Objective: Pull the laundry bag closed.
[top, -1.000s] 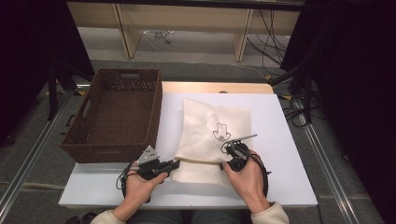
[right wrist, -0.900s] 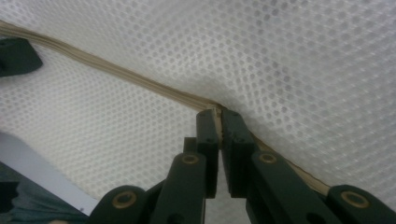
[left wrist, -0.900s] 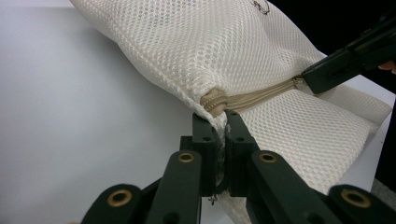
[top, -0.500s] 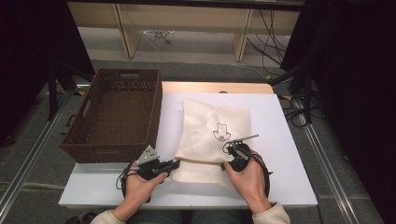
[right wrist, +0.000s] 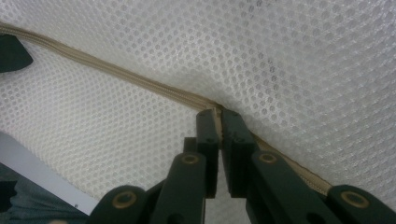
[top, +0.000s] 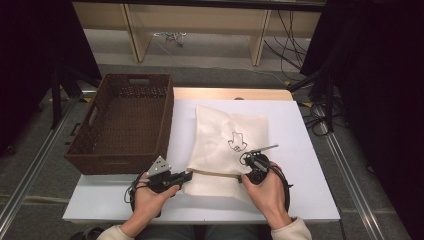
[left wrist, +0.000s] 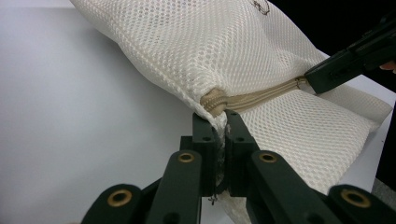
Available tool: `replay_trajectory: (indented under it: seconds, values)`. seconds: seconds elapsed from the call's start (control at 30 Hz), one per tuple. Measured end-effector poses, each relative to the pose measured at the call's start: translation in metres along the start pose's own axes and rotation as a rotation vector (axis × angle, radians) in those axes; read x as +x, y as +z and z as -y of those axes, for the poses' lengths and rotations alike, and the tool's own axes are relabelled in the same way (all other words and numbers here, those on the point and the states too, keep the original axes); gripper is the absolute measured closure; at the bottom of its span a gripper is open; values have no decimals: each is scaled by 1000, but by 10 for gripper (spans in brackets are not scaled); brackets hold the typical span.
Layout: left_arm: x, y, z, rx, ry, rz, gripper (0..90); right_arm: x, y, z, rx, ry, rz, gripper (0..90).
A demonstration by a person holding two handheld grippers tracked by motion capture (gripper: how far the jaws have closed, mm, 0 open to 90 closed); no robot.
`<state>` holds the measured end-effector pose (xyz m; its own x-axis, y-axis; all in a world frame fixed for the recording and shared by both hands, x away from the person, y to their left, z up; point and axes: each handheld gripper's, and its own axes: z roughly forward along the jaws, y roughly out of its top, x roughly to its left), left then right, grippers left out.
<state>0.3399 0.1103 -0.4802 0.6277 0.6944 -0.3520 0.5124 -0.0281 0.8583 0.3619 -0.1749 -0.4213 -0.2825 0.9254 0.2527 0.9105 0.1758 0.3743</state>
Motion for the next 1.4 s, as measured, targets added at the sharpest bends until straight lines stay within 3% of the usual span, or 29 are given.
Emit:
replay_trajectory:
  seconds: [0.07,0.1,0.27,0.47,0.5,0.53,0.57,0.6,0.63,0.67,0.7,0.73,0.93,1.07,1.1,1.13,1.27,1.4]
  values:
    - [0,0,0,4,-9,-8,854,-2,0,-1,-3,-18,0,876]
    - [0,0,0,-1,-11,-10,855,-1,0,-1,5,7,-5,876]
    - [0,0,0,0,-13,-9,854,-5,1,-1,-17,-50,7,876]
    - [0,0,0,1,-12,-11,855,-3,-2,0,3,6,5,876]
    - [0,0,0,0,-12,-10,855,-4,-2,1,3,-4,11,876]
    - [3,-3,-1,47,40,-3,854,-4,-2,1,5,4,10,876]
    - [0,0,0,0,-12,-9,855,-3,-2,1,8,10,9,877]
    - [0,0,0,1,-11,-8,855,-3,-3,1,8,18,10,876]
    - [3,-3,-1,47,39,-2,855,-3,-3,1,6,13,10,876]
    - [3,-3,-1,47,39,-1,855,-4,-2,1,5,2,8,876]
    - [0,-1,0,11,-1,-7,855,-5,-2,1,4,0,9,876]
    - [3,-3,-1,46,40,-2,855,-4,-2,1,7,8,9,876]
    - [3,-3,-1,45,41,-1,855,-7,-1,2,-2,-18,13,876]
    - [3,-3,-1,45,41,1,855,-5,-2,2,9,15,9,876]
    - [3,-3,-1,45,40,1,855,-9,-1,2,-13,-32,11,876]
    - [3,-3,-1,44,39,2,855,-9,0,2,-12,-34,14,877]
    - [3,-3,-1,42,41,-1,855,-9,0,2,-1,-33,32,877]
    - [2,-3,-1,47,56,3,855,-7,-3,2,13,5,27,877]
